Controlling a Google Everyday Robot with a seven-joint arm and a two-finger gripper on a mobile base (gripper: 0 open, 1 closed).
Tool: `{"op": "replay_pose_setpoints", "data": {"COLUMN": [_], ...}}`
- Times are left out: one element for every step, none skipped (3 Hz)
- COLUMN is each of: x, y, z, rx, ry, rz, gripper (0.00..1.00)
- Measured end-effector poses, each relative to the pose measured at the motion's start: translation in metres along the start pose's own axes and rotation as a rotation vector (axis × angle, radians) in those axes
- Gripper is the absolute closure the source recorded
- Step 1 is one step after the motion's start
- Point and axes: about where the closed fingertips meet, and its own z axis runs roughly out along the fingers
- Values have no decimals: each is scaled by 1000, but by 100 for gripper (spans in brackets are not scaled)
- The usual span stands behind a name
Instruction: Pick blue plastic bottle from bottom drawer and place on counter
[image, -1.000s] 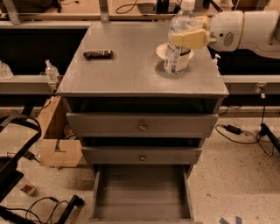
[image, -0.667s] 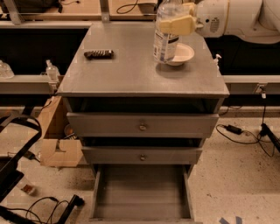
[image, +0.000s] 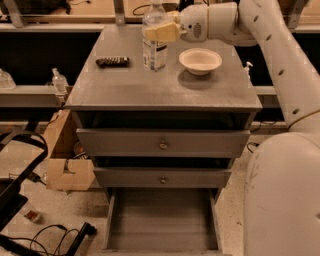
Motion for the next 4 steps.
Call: {"op": "replay_pose_setpoints", "data": {"x": [31,65,80,72], "y": [-14,-22,-25,-25], "z": [43,72,80,78], "rx": [-23,-34,-31,-31], "ry": [53,94,101,101], "rz": [34,70,84,84], "gripper": [100,100,100,88]}}
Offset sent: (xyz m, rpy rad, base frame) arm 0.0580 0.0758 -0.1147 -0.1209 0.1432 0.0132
